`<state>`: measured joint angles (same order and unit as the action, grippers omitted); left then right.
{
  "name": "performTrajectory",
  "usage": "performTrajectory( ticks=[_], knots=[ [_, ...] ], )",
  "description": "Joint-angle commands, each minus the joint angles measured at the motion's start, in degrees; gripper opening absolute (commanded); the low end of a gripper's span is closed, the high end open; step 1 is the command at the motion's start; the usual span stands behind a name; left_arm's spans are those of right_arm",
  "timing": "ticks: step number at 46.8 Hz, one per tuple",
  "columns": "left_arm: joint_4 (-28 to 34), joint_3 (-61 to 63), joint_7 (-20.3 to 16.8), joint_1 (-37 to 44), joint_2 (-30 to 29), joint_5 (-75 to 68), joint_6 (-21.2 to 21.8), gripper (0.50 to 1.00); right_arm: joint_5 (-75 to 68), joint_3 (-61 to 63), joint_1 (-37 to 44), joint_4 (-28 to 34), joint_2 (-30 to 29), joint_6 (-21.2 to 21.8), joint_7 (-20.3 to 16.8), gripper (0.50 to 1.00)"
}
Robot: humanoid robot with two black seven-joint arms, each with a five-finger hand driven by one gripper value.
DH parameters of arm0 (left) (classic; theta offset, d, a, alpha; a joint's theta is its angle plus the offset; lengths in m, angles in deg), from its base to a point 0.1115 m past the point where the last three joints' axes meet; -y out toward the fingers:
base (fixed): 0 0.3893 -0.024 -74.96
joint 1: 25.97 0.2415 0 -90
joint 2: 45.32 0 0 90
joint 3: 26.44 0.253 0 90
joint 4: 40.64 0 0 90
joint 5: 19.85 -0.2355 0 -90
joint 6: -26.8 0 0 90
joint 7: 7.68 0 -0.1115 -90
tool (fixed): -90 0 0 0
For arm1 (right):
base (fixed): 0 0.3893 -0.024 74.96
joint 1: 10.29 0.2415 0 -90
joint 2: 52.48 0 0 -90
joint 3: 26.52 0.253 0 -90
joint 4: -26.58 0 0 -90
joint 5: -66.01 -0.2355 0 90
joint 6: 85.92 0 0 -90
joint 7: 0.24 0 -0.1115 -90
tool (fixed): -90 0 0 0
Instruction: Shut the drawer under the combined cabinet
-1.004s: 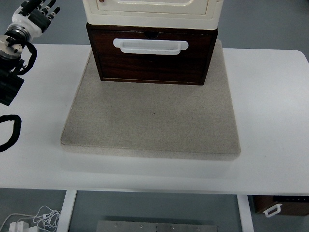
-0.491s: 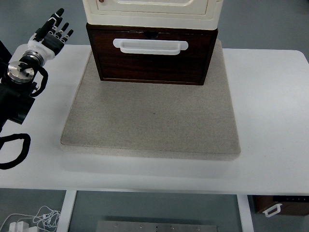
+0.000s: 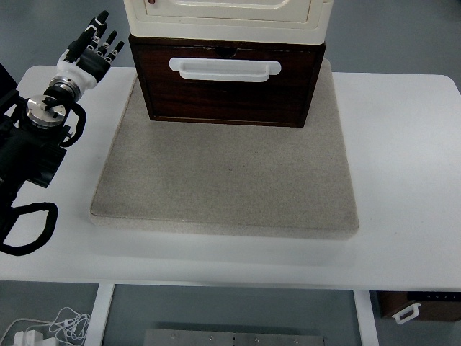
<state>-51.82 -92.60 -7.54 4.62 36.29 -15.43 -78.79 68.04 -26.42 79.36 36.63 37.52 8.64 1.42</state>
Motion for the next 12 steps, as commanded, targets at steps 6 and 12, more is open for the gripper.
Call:
performTrajectory(
  ticks=[6,12],
  knots=[
    [0.01,0.06,-0.67,-0.09,0.39,0.06,0.03,1.000,0.08,-0.01,0.09,0.05,0.00,0.00,0.01,0.952],
    [0.01,0.06,-0.67,-0.18,0.39,0.06,0.03,1.000,0.08,-0.01,0.09,0.05,0.00,0.00,0.01,0.952]
  ],
)
